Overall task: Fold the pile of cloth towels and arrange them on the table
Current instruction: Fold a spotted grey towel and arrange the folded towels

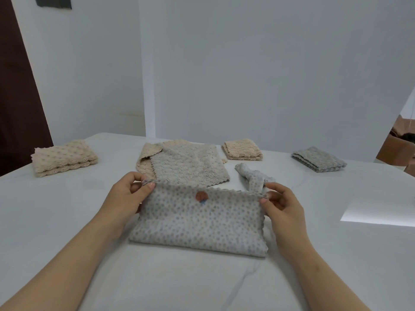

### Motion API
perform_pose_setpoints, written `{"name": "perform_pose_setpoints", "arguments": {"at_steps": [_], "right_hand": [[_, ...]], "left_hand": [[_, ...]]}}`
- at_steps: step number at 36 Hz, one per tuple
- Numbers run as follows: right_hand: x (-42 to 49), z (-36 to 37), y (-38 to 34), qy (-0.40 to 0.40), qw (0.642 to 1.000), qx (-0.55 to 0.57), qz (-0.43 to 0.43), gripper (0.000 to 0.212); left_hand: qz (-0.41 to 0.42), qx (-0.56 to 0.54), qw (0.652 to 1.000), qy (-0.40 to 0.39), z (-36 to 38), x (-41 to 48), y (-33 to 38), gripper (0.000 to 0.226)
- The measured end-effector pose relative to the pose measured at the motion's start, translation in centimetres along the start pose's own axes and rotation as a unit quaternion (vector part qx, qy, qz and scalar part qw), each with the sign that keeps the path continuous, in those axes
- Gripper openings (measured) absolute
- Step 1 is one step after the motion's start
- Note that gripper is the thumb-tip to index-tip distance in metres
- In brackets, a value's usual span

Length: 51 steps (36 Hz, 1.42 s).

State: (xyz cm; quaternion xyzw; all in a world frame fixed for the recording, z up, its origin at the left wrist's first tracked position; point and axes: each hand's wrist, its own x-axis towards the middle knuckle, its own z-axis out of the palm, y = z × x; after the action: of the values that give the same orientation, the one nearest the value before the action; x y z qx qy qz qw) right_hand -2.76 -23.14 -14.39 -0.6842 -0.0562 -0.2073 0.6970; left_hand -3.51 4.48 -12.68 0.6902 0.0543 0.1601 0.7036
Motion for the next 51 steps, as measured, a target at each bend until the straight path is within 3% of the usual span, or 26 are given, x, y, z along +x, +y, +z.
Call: {"name": "perform_pose_setpoints", "arguments": {"at_steps": [11, 17, 21, 28, 33, 38, 40, 44, 51], "right_hand": [[0.0, 0.5, 0.2, -0.019, 0.997, -0.053, 0.043, 0.030], [-0.1, 0.7, -0.3, -0.009, 1.000, 0.002, 0.028, 0.031], [-0.3, 0.8, -0.6, -0.007, 0.999, -0.040, -0.012, 0.031], [-0.4, 0.7, -1.7, -0.031, 0.995, -0.052, 0.075, 0.020], [-0.2, 0.2, -0.1, -0.030, 0.977, -0.166, 0.134, 0.026], [-0.5, 0.3, -0.9, -0.093, 0.957, -0.233, 0.147, 0.047], [-0.7, 0.4, -1.7, -0.137, 0.941, -0.269, 0.154, 0.057], [-1.5, 0.6, -2.3, -0.210, 0.894, -0.379, 0.112, 0.065], [-1.3, 0.1, -0.2, -0.113, 0.915, -0.386, 0.026, 0.054]], "left_hand": [[0.038, 0.010, 0.999, 0.016, -0.1, -0.1, 0.3, 0.019], [0.051, 0.012, 0.999, 0.008, 0.0, -0.4, 0.9, 0.018], [0.038, 0.032, 0.999, -0.003, 0.0, -0.6, 1.1, 0.017], [-0.014, 0.002, 0.999, -0.040, 0.1, -1.2, 2.0, 0.020], [-0.102, 0.131, 0.982, -0.093, -0.1, -0.8, 0.0, 0.023], [-0.085, 0.223, 0.961, -0.138, -0.1, -0.8, -0.4, 0.005], [-0.049, 0.293, 0.941, -0.163, 0.1, -0.8, -0.4, 0.019], [0.025, 0.410, 0.892, -0.188, 0.4, -1.0, -0.6, 0.071], [0.051, 0.497, 0.848, -0.179, 0.8, -1.5, -1.3, 0.087]]}}
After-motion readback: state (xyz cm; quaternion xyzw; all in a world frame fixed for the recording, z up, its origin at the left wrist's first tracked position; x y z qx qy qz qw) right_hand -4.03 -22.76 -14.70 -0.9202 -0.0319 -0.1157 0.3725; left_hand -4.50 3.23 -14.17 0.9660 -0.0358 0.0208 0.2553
